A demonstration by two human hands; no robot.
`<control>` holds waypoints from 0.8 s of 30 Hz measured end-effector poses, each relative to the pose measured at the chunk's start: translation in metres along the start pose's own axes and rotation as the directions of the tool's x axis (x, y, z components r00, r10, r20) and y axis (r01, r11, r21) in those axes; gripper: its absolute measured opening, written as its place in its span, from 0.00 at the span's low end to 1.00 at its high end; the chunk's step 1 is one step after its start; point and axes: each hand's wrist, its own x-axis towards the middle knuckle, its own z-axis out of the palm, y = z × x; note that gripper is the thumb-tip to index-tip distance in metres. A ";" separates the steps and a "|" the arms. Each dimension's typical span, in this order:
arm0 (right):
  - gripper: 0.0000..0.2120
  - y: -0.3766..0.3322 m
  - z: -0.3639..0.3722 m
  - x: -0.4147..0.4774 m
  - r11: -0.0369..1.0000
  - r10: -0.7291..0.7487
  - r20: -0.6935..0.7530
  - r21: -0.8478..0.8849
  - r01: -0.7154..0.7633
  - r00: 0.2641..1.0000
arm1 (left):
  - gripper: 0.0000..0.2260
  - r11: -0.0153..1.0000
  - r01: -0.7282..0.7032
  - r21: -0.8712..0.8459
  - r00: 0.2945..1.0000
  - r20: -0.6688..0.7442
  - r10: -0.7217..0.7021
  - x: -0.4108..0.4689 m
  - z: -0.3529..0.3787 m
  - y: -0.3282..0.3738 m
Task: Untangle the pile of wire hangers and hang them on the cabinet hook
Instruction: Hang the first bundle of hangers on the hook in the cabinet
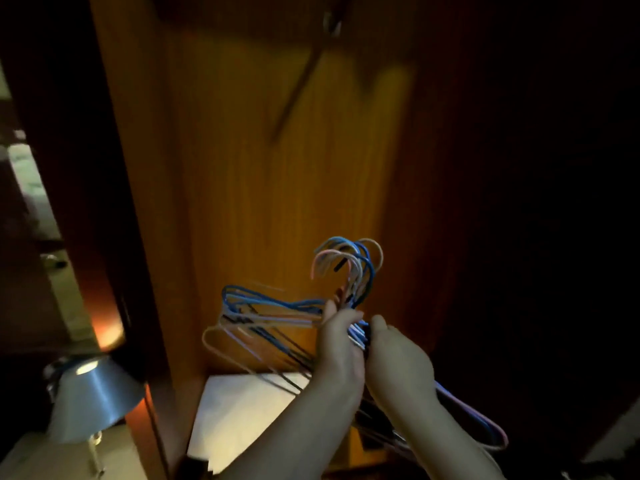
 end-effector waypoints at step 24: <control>0.04 0.041 -0.233 0.565 0.880 -0.186 -0.227 0.394 0.264 0.956 | 0.11 -0.220 -0.725 0.652 0.232 0.533 0.814 0.339 0.328 0.261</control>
